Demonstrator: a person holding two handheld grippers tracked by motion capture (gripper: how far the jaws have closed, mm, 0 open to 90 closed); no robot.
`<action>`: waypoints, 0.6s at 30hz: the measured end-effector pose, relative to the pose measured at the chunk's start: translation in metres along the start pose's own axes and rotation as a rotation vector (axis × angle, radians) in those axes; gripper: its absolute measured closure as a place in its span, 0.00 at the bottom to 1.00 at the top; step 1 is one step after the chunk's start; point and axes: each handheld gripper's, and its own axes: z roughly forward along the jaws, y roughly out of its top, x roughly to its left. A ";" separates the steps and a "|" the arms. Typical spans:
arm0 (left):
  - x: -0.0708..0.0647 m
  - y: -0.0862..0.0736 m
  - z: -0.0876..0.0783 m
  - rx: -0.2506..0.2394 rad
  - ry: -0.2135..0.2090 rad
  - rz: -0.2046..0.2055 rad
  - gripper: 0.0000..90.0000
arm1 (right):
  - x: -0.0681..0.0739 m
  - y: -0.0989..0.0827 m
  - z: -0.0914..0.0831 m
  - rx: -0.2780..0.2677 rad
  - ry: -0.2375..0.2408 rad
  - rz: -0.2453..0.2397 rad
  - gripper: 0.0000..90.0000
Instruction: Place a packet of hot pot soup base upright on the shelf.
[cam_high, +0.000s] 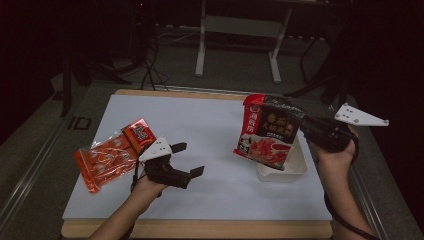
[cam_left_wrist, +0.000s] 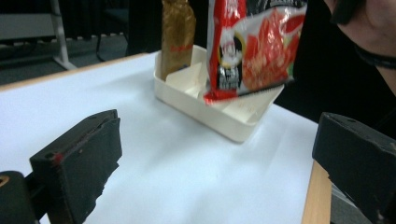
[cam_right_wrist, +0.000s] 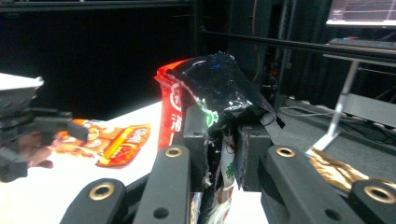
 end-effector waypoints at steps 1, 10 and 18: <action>0.001 -0.003 -0.001 0.001 0.000 -0.003 0.02 | -0.003 0.000 0.000 0.003 -0.008 0.001 0.86; 0.004 -0.037 -0.009 0.046 0.031 0.010 0.02 | -0.032 0.003 0.000 0.005 -0.080 0.005 0.86; 0.005 -0.055 -0.014 0.000 0.010 0.057 0.03 | -0.055 0.001 0.004 0.030 -0.169 -0.003 0.86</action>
